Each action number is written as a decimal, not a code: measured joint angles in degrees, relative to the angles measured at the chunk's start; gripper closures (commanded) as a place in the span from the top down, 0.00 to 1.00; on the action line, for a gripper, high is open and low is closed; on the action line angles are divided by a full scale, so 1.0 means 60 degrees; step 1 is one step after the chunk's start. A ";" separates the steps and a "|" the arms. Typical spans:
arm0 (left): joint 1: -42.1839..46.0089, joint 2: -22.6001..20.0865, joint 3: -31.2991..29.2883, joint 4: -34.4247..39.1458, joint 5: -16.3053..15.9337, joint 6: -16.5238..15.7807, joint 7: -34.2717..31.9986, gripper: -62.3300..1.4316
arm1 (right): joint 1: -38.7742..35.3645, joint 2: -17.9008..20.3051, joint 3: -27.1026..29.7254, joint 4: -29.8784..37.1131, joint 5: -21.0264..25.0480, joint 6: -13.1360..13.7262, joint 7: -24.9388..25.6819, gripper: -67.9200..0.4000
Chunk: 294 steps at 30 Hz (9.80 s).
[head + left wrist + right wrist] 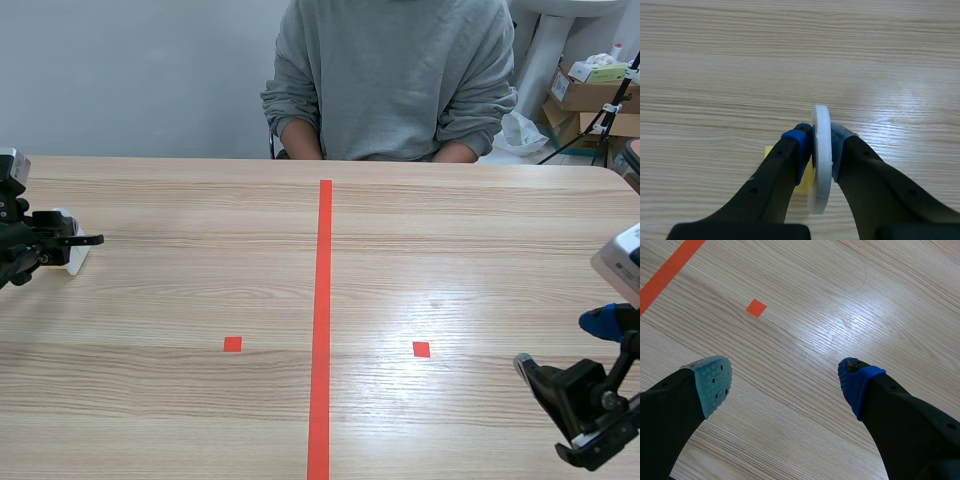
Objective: Do the leaf sorting experiment
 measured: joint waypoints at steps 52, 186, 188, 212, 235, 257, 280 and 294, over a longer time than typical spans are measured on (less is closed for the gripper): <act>0.9143 -0.1129 0.0084 1.5333 0.1188 -0.0408 0.1515 1.00 | 0.0000 0.0000 0.0000 0.0000 0.0000 0.0033 -0.0015 0.65; 1.2513 -0.1133 -0.1501 1.5431 0.0328 -0.1009 0.0685 1.00 | 0.0000 0.0000 0.0000 0.0000 0.0044 0.0033 -0.0160 0.65; 1.2404 -0.1133 -0.1501 1.5431 0.0353 -0.1162 0.1067 1.00 | 0.0000 0.0000 0.0000 0.0000 0.0044 0.0033 -0.0160 0.65; 0.3654 -0.0896 0.4262 0.7471 0.1727 -0.3264 0.0809 1.00 | 0.0000 0.0000 0.0000 0.0000 0.0076 0.0036 -0.0160 0.65; 0.1534 0.2153 0.5115 0.3534 0.3009 -0.2940 0.0237 1.00 | 0.0000 0.0000 0.0000 0.0000 0.0076 0.0033 -0.0160 0.65; 0.1534 0.2178 0.5115 0.3541 0.2900 -0.2940 -0.0233 0.32 | 0.0000 0.0000 0.0000 0.0000 0.0076 0.0033 -0.0157 0.65; 0.2441 0.1865 0.4116 0.5646 0.2477 -0.3756 -0.0051 0.09 | 0.0000 0.0000 0.0000 0.0000 0.0073 0.0033 -0.0157 0.65; 0.7825 0.1195 -0.1180 1.0236 0.0441 -0.4189 0.0036 0.09 | 0.0000 0.0000 0.0000 0.0000 0.0073 0.0036 -0.0153 0.65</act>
